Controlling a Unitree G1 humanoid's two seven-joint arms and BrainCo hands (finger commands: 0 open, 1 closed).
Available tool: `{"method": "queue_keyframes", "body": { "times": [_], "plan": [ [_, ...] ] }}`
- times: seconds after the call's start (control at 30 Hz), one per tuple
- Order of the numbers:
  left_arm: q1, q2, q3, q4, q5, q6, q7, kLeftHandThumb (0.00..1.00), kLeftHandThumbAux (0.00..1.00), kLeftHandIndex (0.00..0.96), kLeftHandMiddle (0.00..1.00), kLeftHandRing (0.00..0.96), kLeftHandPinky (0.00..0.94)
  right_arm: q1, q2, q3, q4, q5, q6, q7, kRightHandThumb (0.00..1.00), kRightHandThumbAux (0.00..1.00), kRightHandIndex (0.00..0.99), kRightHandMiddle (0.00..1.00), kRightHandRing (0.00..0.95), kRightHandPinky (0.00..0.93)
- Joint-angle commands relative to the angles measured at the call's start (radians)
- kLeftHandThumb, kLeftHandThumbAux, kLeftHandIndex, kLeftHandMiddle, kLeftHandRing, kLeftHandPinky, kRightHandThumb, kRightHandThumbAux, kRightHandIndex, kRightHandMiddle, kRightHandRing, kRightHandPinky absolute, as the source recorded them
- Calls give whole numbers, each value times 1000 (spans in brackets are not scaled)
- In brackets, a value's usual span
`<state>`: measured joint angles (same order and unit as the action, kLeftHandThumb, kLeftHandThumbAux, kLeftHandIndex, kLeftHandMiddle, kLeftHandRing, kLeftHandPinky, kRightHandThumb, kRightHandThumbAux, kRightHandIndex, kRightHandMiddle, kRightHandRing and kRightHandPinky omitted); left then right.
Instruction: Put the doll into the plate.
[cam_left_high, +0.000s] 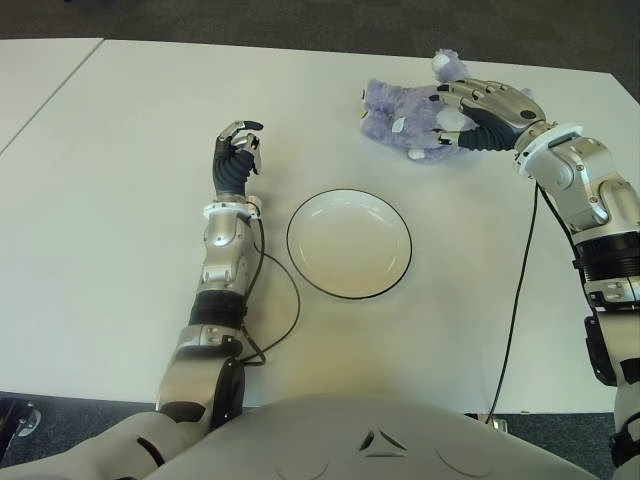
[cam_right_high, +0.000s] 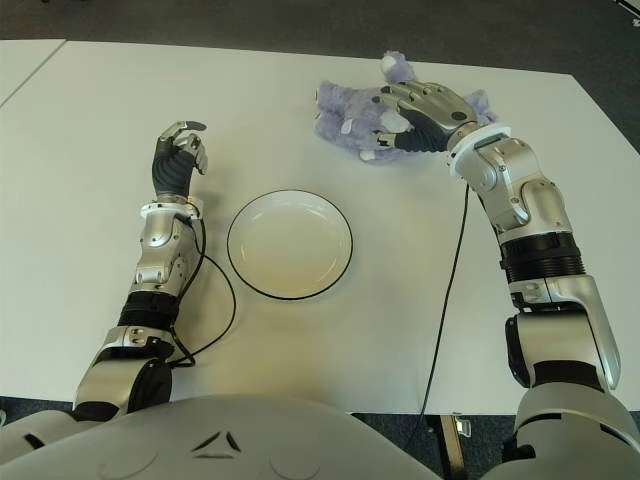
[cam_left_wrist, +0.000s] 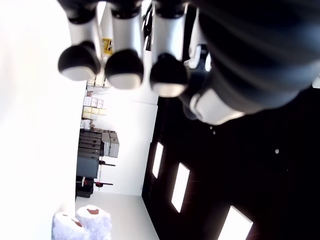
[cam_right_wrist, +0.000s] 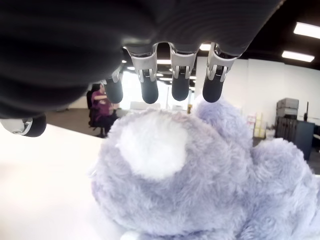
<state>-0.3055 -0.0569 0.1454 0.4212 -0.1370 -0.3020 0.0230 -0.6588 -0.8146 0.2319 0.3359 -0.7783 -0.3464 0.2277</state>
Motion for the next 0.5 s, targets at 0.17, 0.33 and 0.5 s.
{"method": "queue_keyframes", "body": {
  "times": [0.17, 0.33, 0.5],
  "plan": [
    [107, -32, 6, 96, -2, -6, 7, 710, 705, 442, 874, 876, 856, -58, 18, 35, 75, -40, 14, -43, 483, 158, 0, 0, 0, 0],
    [108, -33, 6, 96, 1, -11, 11, 710, 705, 442, 872, 874, 856, -90, 20, 48, 115, -56, 18, -74, 474, 156, 0, 0, 0, 0],
    [109, -34, 6, 96, 0, -14, 10, 710, 705, 442, 869, 873, 855, -119, 16, 51, 155, -52, 4, -98, 473, 152, 0, 0, 0, 0]
  ]
}}
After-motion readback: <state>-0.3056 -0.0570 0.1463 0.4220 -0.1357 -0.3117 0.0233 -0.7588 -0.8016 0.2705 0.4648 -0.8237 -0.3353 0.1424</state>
